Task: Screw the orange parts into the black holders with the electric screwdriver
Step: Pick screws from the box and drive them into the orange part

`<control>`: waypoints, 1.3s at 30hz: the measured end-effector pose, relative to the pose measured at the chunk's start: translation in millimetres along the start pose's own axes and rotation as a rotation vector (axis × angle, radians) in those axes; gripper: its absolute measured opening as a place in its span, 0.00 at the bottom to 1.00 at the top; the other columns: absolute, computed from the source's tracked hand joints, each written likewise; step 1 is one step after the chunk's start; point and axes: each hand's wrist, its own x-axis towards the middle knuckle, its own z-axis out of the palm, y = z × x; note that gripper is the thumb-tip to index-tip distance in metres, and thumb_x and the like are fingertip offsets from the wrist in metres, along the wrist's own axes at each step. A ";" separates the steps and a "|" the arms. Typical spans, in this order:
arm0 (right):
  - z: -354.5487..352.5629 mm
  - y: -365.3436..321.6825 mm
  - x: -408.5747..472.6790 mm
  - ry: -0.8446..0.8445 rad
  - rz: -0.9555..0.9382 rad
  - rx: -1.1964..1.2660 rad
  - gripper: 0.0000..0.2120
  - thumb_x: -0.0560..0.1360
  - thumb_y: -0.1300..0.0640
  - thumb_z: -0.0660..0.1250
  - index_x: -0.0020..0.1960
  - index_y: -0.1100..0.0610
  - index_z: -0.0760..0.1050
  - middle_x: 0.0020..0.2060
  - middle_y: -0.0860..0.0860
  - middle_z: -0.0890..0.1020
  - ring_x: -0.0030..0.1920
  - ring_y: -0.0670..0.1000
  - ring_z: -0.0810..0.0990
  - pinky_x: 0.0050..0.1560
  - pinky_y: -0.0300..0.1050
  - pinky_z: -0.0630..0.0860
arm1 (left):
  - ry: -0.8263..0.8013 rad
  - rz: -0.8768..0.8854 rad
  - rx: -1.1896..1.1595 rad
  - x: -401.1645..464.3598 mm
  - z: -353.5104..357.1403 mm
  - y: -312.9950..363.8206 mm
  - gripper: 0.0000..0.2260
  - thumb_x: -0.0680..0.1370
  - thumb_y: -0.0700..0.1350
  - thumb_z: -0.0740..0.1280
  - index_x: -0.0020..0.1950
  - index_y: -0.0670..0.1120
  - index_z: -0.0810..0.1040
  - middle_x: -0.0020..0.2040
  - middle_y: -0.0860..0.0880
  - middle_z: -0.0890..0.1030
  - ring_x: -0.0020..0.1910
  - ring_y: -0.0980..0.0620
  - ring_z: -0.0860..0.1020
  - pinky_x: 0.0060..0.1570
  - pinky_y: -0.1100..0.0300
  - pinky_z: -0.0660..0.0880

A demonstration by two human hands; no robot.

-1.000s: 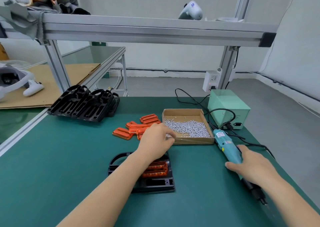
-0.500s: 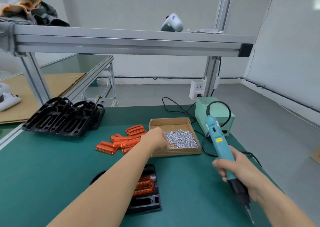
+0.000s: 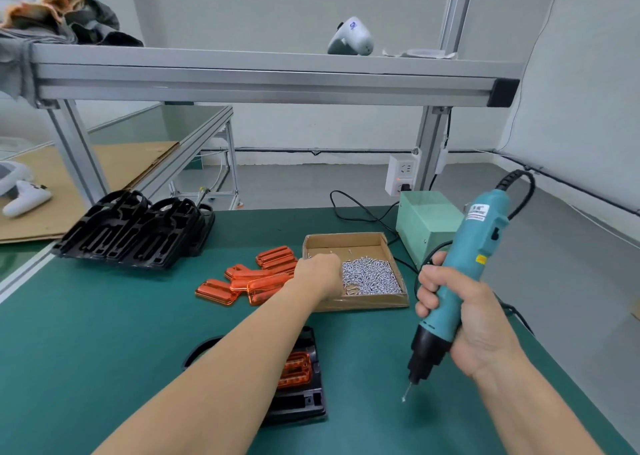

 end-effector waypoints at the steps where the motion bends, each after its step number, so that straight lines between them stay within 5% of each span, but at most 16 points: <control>1: 1.5 1.9 -0.9 0.012 -0.008 0.006 0.12 0.68 0.68 0.66 0.44 0.53 0.69 0.27 0.50 0.68 0.23 0.47 0.66 0.24 0.39 0.68 | 0.023 0.006 0.040 -0.6 -0.5 -0.1 0.03 0.75 0.43 0.64 0.45 0.45 0.76 0.46 0.48 0.81 0.48 0.46 0.77 0.51 0.54 0.66; 5: 4.8 5.2 -5.3 0.055 -0.027 0.070 0.13 0.63 0.65 0.67 0.43 0.53 0.68 0.27 0.49 0.68 0.23 0.46 0.66 0.24 0.38 0.68 | 0.049 -0.022 0.103 -1.8 -1.7 -3.4 0.06 0.76 0.49 0.66 0.43 0.46 0.75 0.44 0.49 0.79 0.47 0.46 0.74 0.61 0.49 0.61; 14: 5.3 6.4 -13.5 0.123 -0.061 0.136 0.12 0.62 0.63 0.68 0.41 0.52 0.70 0.27 0.48 0.68 0.23 0.46 0.66 0.24 0.38 0.68 | 0.090 -0.013 0.038 -9.1 -4.9 -4.3 0.12 0.73 0.47 0.65 0.31 0.47 0.69 0.36 0.50 0.78 0.41 0.47 0.74 0.62 0.49 0.62; 18: 3.7 3.3 -16.5 0.156 -0.116 0.175 0.11 0.62 0.62 0.68 0.40 0.51 0.71 0.27 0.48 0.69 0.24 0.46 0.68 0.25 0.37 0.69 | 0.202 -0.013 -0.397 -25.6 -15.1 -8.1 0.06 0.71 0.43 0.66 0.35 0.46 0.78 0.35 0.50 0.81 0.37 0.52 0.78 0.41 0.59 0.76; 21: 4.4 0.9 -17.8 0.170 -0.174 0.185 0.10 0.64 0.60 0.68 0.40 0.51 0.69 0.29 0.48 0.70 0.26 0.46 0.70 0.27 0.37 0.71 | 0.266 -0.031 -0.735 -49.2 -22.0 -18.3 0.05 0.69 0.40 0.69 0.32 0.44 0.80 0.29 0.52 0.80 0.29 0.58 0.74 0.30 0.68 0.72; 27: 15.1 3.8 -22.0 0.160 -0.209 0.220 0.07 0.72 0.60 0.65 0.40 0.50 0.69 0.28 0.46 0.69 0.26 0.44 0.68 0.28 0.35 0.71 | 0.251 -0.029 -1.105 -101.6 -18.3 -38.1 0.07 0.68 0.38 0.74 0.33 0.48 0.80 0.31 0.52 0.81 0.30 0.59 0.74 0.35 0.65 0.71; 39: 56.5 -0.8 -30.2 0.050 -0.282 0.252 0.08 0.70 0.61 0.64 0.38 0.49 0.70 0.30 0.45 0.68 0.30 0.44 0.69 0.34 0.34 0.71 | 0.226 -0.072 -1.473 -166.1 -2.6 -45.2 0.06 0.70 0.36 0.74 0.40 0.47 0.86 0.34 0.50 0.83 0.31 0.59 0.77 0.36 0.69 0.73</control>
